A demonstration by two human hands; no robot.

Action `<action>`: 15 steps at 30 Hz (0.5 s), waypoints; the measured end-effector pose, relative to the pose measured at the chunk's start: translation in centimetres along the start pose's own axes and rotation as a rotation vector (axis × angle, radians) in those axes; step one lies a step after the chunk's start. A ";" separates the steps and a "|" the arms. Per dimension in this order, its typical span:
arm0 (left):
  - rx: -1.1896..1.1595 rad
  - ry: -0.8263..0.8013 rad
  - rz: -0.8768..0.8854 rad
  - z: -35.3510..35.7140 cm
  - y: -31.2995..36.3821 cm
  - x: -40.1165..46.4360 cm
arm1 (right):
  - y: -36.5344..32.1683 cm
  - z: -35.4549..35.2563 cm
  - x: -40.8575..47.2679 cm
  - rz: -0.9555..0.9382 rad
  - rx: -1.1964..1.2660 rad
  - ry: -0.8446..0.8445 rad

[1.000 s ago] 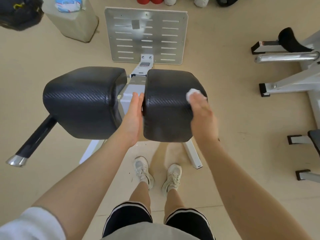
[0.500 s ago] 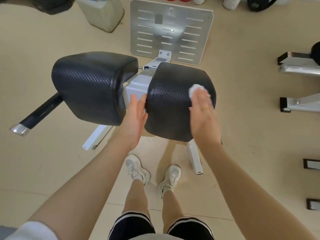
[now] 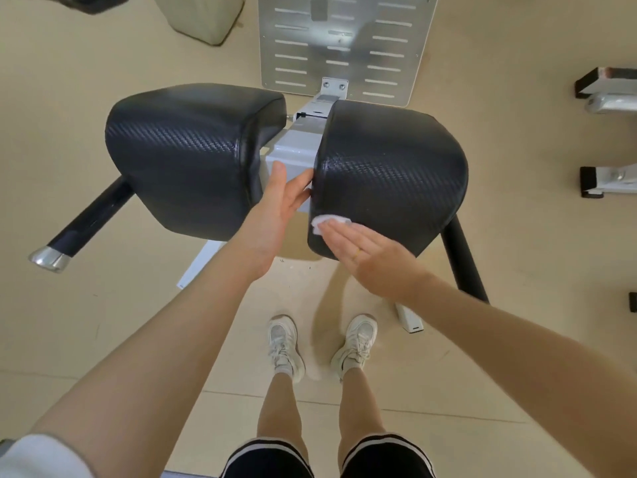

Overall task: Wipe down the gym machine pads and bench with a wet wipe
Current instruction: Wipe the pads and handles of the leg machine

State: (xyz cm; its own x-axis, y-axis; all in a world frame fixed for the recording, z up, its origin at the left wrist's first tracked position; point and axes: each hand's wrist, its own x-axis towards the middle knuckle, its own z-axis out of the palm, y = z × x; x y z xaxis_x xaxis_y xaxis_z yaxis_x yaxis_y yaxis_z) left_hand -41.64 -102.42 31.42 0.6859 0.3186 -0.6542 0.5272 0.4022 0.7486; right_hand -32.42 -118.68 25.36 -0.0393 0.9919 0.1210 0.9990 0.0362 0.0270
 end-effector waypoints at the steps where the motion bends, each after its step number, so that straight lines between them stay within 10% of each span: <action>1: 0.010 -0.017 0.005 -0.1 0.0 0.1 | 0.7 -0.1 -0.3 -0.062 -0.025 -0.098; 15: 0.101 -0.042 0.071 -0.4 0.5 -1.0 | 1.0 -2.0 2.4 -0.087 -0.270 -0.023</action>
State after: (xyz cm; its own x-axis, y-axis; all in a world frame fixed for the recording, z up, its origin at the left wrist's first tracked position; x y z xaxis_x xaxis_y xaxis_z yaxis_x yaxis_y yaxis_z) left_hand -42.28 -102.20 32.41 0.7429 0.3058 -0.5955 0.5229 0.2903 0.8014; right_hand -31.55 -116.51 27.70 -0.1208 0.9891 0.0841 0.9498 0.0905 0.2996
